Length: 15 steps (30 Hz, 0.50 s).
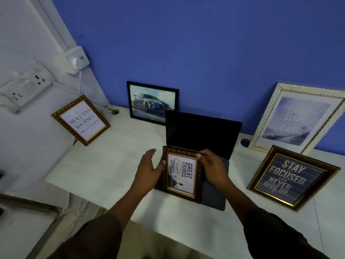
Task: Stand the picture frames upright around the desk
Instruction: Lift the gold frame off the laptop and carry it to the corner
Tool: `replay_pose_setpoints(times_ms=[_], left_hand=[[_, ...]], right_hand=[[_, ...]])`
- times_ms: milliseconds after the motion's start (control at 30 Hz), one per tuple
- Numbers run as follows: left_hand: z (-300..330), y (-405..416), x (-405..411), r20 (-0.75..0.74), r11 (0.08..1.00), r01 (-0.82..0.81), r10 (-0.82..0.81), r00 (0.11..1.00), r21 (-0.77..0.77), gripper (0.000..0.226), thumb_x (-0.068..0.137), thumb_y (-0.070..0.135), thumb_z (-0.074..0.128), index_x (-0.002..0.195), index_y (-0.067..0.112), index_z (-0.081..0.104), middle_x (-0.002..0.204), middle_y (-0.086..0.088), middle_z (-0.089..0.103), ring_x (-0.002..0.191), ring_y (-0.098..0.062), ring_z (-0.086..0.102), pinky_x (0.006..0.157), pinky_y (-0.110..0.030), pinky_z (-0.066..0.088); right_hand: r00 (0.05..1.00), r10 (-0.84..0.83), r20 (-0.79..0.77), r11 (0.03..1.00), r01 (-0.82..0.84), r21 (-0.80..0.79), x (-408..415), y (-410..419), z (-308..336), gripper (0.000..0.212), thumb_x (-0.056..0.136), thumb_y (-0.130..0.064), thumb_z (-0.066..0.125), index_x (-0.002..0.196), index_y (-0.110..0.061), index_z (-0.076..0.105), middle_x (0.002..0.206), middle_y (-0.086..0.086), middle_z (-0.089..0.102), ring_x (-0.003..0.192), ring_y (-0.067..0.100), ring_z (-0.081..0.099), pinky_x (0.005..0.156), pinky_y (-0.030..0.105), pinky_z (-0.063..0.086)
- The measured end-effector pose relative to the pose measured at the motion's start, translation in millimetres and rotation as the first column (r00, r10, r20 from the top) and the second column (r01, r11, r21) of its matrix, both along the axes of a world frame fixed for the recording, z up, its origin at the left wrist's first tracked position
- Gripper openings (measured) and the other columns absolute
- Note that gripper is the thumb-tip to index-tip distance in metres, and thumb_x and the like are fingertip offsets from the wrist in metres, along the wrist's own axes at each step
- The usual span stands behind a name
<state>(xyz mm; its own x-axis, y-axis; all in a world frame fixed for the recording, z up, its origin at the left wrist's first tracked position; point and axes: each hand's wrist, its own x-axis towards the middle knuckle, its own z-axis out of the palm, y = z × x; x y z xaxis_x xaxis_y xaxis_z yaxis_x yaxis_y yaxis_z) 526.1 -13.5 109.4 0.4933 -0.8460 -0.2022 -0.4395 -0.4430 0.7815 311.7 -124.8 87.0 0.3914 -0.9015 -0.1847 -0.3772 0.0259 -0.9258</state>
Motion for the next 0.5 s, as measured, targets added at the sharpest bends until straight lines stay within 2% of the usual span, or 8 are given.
replay_pose_setpoints(times_ms=[100, 133, 200, 233, 267, 367, 500], left_hand=[[21.5, 0.8, 17.4, 0.158, 0.989, 0.144, -0.136, 0.978, -0.042, 0.056, 0.097, 0.039, 0.062, 0.148, 0.021, 0.046, 0.149, 0.0, 0.05, 0.136, -0.015, 0.047, 0.112, -0.034, 0.041], [25.4, 1.6, 20.8, 0.153, 0.981, 0.194, -0.187, 0.97, -0.03, 0.048, 0.097, 0.04, 0.062, 0.142, 0.024, 0.053, 0.142, 0.003, 0.056, 0.13, -0.012, 0.052, 0.108, -0.033, 0.044], [32.3, 15.9, 32.0, 0.064, 0.965, 0.262, -0.262, 0.963, 0.01, 0.025, 0.096, 0.045, 0.06, 0.116, 0.032, 0.066, 0.115, 0.007, 0.072, 0.104, -0.007, 0.067, 0.092, -0.035, 0.054], [34.5, 28.0, 42.4, 0.001, 0.962, 0.271, -0.271, 0.962, 0.011, 0.024, 0.095, 0.05, 0.058, 0.104, 0.03, 0.068, 0.101, 0.007, 0.076, 0.093, -0.007, 0.071, 0.086, -0.039, 0.058], [34.5, 36.6, 50.3, -0.08, 0.965, 0.261, -0.259, 0.962, 0.01, 0.031, 0.095, 0.053, 0.056, 0.1, 0.026, 0.07, 0.096, 0.004, 0.078, 0.089, -0.01, 0.074, 0.086, -0.044, 0.06], [38.8, 64.6, 70.4, -0.28, 0.981, 0.179, -0.192, 0.941, -0.072, 0.033, 0.099, 0.046, 0.057, 0.108, 0.019, 0.074, 0.105, -0.002, 0.081, 0.097, -0.019, 0.077, 0.092, -0.049, 0.06], [43.0, 94.7, 98.5, -0.469, 0.984, -0.078, -0.007, 0.883, -0.161, 0.029, 0.104, 0.033, 0.053, 0.115, 0.016, 0.074, 0.105, -0.005, 0.082, 0.097, -0.026, 0.079, 0.09, -0.051, 0.062]], right_hand=[[0.991, 0.135, -0.012, 0.986, -0.136, -0.095, 29.2, 7.2, 31.6, 0.018, 0.103, -0.031, 0.054, 0.1, -0.016, 0.064, 0.086, 0.003, 0.075, 0.078, 0.011, 0.075, 0.069, 0.029, 0.061], [0.987, 0.163, -0.014, 0.981, -0.164, -0.107, 37.9, 7.8, 38.0, 0.018, 0.103, -0.032, 0.055, 0.096, -0.017, 0.064, 0.084, 0.004, 0.074, 0.076, 0.012, 0.074, 0.068, 0.03, 0.059], [0.974, 0.224, -0.012, 0.965, -0.224, -0.137, 62.6, 16.8, 54.1, 0.019, 0.1, -0.032, 0.059, 0.09, -0.018, 0.066, 0.08, 0.005, 0.073, 0.075, 0.017, 0.073, 0.065, 0.032, 0.056], [0.965, 0.261, -0.011, 0.954, -0.26, -0.152, 79.1, 24.3, 63.4, 0.018, 0.1, -0.032, 0.061, 0.089, -0.019, 0.067, 0.079, 0.005, 0.073, 0.074, 0.018, 0.073, 0.064, 0.032, 0.056], [0.956, 0.291, -0.021, 0.942, -0.291, -0.166, 91.4, 30.0, 72.1, 0.018, 0.099, -0.033, 0.063, 0.088, -0.019, 0.068, 0.078, 0.005, 0.073, 0.073, 0.017, 0.073, 0.063, 0.032, 0.056], [0.942, 0.324, -0.09, 0.925, -0.335, -0.181, 125.5, 41.3, 88.9, 0.018, 0.095, -0.036, 0.068, 0.087, -0.021, 0.071, 0.078, 0.0, 0.075, 0.071, 0.01, 0.073, 0.065, 0.032, 0.058], [0.962, 0.201, -0.187, 0.954, -0.235, -0.184, 151.4, 48.3, 102.0, 0.022, 0.093, -0.046, 0.065, 0.101, -0.026, 0.069, 0.099, -0.004, 0.075, 0.09, 0.01, 0.071, 0.081, 0.034, 0.059]])
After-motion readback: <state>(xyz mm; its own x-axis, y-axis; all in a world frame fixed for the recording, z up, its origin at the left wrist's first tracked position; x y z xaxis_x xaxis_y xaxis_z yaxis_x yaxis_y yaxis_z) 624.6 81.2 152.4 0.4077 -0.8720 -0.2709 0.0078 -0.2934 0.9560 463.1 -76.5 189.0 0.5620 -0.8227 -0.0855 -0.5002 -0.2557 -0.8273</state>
